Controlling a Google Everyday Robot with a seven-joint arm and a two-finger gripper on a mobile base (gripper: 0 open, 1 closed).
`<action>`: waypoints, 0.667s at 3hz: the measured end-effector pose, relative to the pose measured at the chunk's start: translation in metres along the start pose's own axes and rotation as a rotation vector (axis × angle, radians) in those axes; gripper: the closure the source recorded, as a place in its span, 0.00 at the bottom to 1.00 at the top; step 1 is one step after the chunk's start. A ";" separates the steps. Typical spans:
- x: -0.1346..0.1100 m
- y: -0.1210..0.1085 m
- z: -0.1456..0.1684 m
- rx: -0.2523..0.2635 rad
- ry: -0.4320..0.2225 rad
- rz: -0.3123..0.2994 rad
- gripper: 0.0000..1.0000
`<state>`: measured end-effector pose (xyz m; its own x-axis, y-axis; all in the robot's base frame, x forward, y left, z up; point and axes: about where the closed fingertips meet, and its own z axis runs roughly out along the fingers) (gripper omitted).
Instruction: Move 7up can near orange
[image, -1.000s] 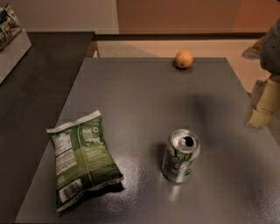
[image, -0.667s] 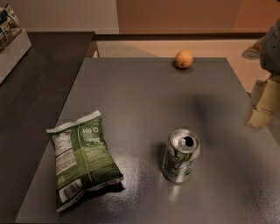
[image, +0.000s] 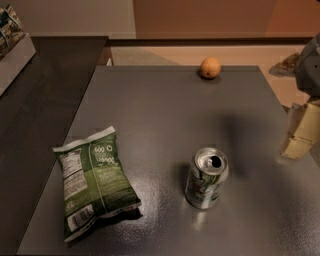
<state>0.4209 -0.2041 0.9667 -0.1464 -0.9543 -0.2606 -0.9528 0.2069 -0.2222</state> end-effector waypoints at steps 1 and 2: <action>-0.019 0.033 0.022 -0.060 -0.128 -0.071 0.00; -0.041 0.061 0.036 -0.128 -0.263 -0.113 0.00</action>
Offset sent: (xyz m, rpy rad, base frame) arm -0.0656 0.0921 -0.0535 0.3984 0.0880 0.3004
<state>0.3788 -0.1443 0.9297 0.0204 -0.8777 -0.4787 -0.9872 0.0579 -0.1484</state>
